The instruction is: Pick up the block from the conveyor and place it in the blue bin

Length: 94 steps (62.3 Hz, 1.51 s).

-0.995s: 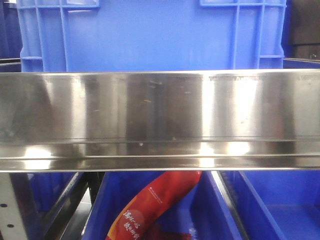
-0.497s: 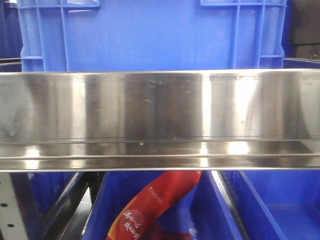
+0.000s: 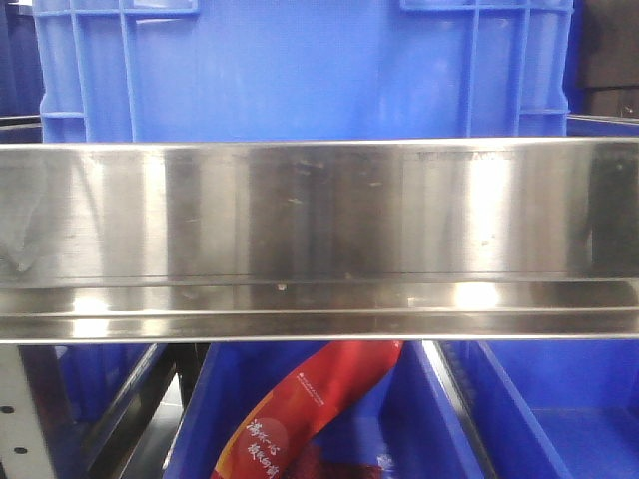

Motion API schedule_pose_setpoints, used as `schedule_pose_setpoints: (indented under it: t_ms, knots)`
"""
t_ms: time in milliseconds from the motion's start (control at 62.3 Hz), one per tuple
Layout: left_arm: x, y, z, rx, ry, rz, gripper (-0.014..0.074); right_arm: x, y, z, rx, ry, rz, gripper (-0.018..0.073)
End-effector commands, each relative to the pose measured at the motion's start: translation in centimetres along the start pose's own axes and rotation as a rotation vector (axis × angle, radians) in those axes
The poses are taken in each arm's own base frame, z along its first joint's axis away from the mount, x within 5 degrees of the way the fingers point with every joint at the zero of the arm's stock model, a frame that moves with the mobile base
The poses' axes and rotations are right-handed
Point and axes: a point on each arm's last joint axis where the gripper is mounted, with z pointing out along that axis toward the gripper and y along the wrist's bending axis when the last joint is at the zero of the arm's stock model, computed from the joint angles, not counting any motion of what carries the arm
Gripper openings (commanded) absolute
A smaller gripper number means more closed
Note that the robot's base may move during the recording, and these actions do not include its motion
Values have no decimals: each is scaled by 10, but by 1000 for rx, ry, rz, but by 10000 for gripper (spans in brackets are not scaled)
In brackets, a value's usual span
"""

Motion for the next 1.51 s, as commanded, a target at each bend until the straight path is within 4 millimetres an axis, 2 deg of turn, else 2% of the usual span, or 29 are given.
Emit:
schedule_pose_setpoints:
  t_ms: [0,48,144,193,257,337,417,513,561,642,738,786,963,979,1091,1267,1364,1492]
  knots:
    - [-1,-4,25,28,4,-57,-111,3,-1,12,4,-16,-1,-162]
    - [6,-6,42,42,38,-95,-111,5,-1,17,5,-2,0,-162]
    - [13,-7,57,48,64,-116,-100,11,-2,22,6,31,0,-162]
    - [15,-7,60,48,70,-121,-63,14,-2,24,7,51,0,-157]
    - [17,-7,63,49,75,-125,31,19,-2,27,8,83,0,-115]
    - [18,-7,64,49,79,-125,198,20,-2,27,8,93,0,16]
    - [18,-7,64,49,79,-125,369,19,-2,27,8,89,0,237]
    - [17,-7,64,49,75,-127,471,21,-2,27,7,109,0,421]
    - [17,-7,63,52,73,-134,479,23,-2,25,7,136,0,449]
    - [11,-7,55,54,51,-137,457,21,-1,19,4,166,0,428]
    - [-1,-7,34,56,3,-135,349,7,1,2,-5,161,-1,346]
    - [-8,-6,23,54,-27,-127,267,-2,2,-8,-9,136,-2,267]
    - [-22,2,-3,21,-104,-109,-114,-26,4,-31,-16,-7,-9,-122]
    - [-23,3,-5,18,-107,-109,-110,-27,4,-32,-15,-16,-14,-164]
    - [-27,9,-18,-1,-117,-115,-111,-35,5,-40,-17,-69,-15,-161]
    - [-28,14,-62,-19,-122,-136,-111,-42,4,-72,-10,-118,-27,-162]
    - [-15,16,-84,-49,-175,-139,-111,-33,-3,-92,20,-154,-27,-162]
    - [18,17,-110,-88,-223,-147,-111,-6,-15,-117,86,-139,-29,-162]
